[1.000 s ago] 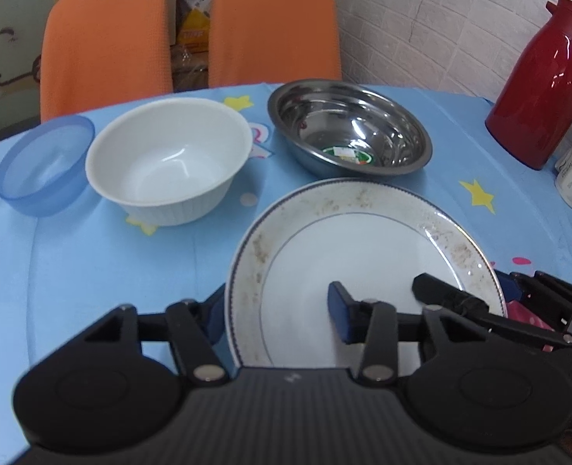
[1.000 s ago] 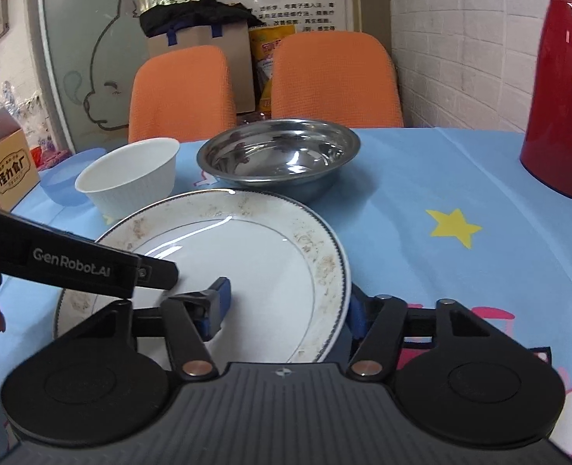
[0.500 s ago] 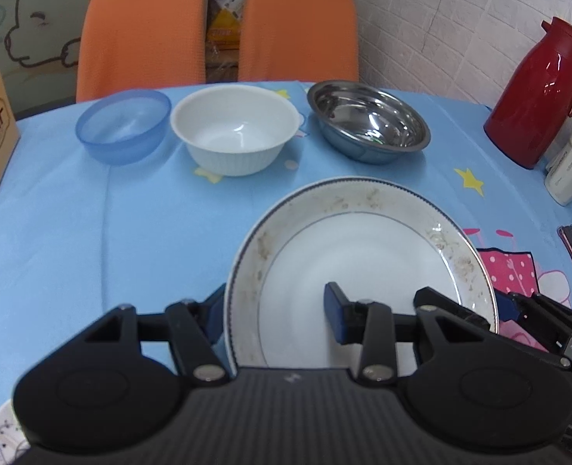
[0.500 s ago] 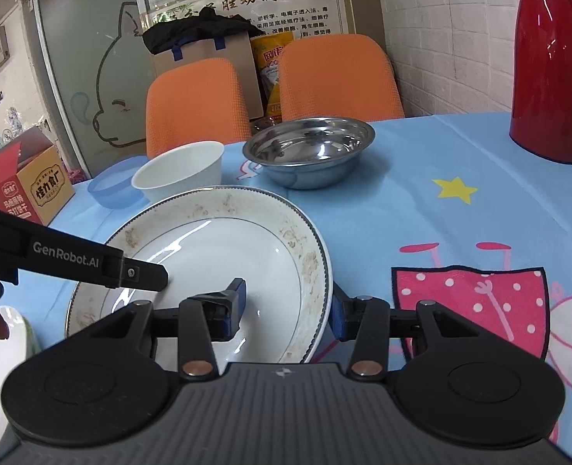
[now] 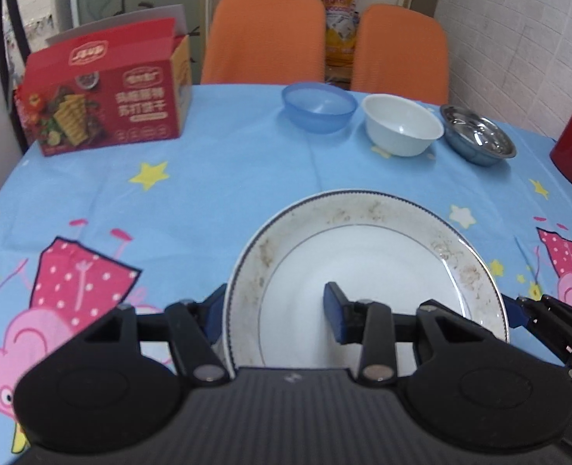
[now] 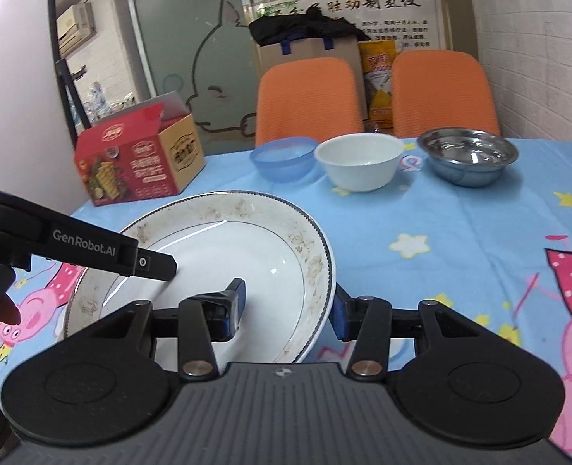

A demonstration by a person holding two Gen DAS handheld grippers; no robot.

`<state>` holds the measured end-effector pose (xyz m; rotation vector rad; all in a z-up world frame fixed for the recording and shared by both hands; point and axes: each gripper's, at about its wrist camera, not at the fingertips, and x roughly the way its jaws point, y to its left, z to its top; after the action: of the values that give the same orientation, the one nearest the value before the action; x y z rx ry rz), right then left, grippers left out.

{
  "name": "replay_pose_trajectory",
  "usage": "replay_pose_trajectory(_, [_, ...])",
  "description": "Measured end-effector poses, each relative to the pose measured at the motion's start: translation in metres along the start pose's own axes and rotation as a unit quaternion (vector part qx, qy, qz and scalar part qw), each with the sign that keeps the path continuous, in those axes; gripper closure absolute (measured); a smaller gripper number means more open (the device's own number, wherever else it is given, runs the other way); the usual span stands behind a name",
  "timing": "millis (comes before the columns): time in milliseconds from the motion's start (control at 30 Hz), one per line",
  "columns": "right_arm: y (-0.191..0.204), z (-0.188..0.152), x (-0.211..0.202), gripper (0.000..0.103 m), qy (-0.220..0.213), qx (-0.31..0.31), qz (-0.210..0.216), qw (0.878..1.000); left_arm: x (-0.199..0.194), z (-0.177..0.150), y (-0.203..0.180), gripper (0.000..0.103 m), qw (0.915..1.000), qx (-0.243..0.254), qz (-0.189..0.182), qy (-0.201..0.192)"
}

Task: Organize plates and bowls

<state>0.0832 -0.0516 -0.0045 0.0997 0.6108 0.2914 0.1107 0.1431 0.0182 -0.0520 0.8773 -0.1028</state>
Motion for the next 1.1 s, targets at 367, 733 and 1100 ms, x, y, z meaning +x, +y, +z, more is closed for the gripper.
replay_pose_trajectory(367, [0.033,-0.022,0.005,0.017,0.024,-0.039,0.003,0.999,-0.002,-0.032,0.021,0.065,0.9995,-0.013,-0.019,-0.022])
replay_pose_trajectory(733, [0.019,-0.016,-0.005,0.007,0.013,-0.024,0.033,0.999,-0.038,-0.028,0.021,0.049,0.9949,-0.005,-0.015,-0.1])
replay_pose_trajectory(1100, [-0.04,-0.002,-0.031,0.0,-0.023,0.013,-0.005,1.0,-0.025,0.011,-0.043,0.037,0.9911,0.04,-0.065,-0.109])
